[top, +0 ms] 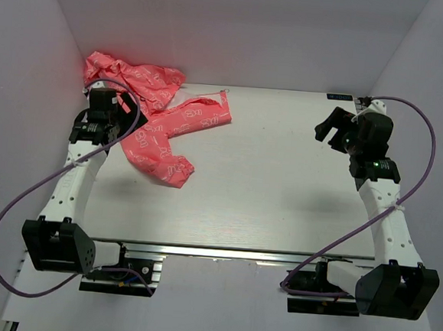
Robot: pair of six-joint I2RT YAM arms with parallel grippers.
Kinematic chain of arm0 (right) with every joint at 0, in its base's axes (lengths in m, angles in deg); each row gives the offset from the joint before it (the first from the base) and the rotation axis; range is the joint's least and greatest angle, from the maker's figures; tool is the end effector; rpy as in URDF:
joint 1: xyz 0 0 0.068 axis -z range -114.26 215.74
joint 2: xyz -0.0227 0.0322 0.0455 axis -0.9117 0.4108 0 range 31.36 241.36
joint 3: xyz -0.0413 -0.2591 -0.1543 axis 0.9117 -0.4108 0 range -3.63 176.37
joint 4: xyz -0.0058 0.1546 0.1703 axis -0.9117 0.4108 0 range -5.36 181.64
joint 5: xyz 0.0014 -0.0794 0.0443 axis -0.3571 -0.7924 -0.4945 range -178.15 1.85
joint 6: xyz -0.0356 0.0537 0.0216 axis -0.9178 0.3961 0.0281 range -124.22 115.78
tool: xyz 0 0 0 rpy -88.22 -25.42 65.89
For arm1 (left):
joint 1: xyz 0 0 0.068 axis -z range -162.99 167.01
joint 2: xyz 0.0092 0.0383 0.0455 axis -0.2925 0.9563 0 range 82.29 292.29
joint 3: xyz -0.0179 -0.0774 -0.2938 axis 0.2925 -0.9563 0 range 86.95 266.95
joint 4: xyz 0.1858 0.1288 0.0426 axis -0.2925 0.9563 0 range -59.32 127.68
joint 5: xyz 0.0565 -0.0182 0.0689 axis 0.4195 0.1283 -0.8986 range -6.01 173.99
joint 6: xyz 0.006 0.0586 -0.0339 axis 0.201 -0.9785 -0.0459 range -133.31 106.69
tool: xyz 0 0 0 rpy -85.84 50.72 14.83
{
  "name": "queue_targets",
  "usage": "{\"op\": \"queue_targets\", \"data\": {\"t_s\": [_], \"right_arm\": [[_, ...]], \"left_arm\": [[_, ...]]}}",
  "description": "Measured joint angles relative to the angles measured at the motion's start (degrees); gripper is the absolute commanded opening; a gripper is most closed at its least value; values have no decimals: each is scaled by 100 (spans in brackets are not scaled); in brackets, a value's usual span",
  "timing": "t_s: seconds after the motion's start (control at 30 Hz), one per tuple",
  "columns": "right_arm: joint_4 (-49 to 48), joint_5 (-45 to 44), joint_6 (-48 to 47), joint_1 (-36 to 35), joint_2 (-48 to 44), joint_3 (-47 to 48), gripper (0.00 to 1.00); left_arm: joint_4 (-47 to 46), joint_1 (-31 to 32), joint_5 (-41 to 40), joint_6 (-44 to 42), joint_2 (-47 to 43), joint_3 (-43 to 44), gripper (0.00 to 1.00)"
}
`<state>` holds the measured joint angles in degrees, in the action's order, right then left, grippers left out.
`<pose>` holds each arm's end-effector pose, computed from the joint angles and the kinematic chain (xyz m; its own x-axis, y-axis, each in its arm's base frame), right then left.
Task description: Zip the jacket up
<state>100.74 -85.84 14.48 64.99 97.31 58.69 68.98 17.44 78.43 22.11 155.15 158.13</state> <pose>0.2347 0.0053 0.3875 -0.3360 0.3159 -0.8873 0.0597 0.9473 0.3147 0.2438 0.0035 0.3681 -0.4848 -0.5732 -0.6606 -0.4268 0.8143 -0.3933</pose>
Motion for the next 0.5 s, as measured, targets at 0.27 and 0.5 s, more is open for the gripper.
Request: {"op": "queue_targets", "data": {"t_s": [0.27,0.5], "right_arm": [[-306,118,-120,0,-219,-264,89],[-431,603,-470,0,-55,-243,89]], "left_arm": [[-306,0,-328,20,1141,726,98],[-828,-4,-531,-151,3327,2151,98]]}}
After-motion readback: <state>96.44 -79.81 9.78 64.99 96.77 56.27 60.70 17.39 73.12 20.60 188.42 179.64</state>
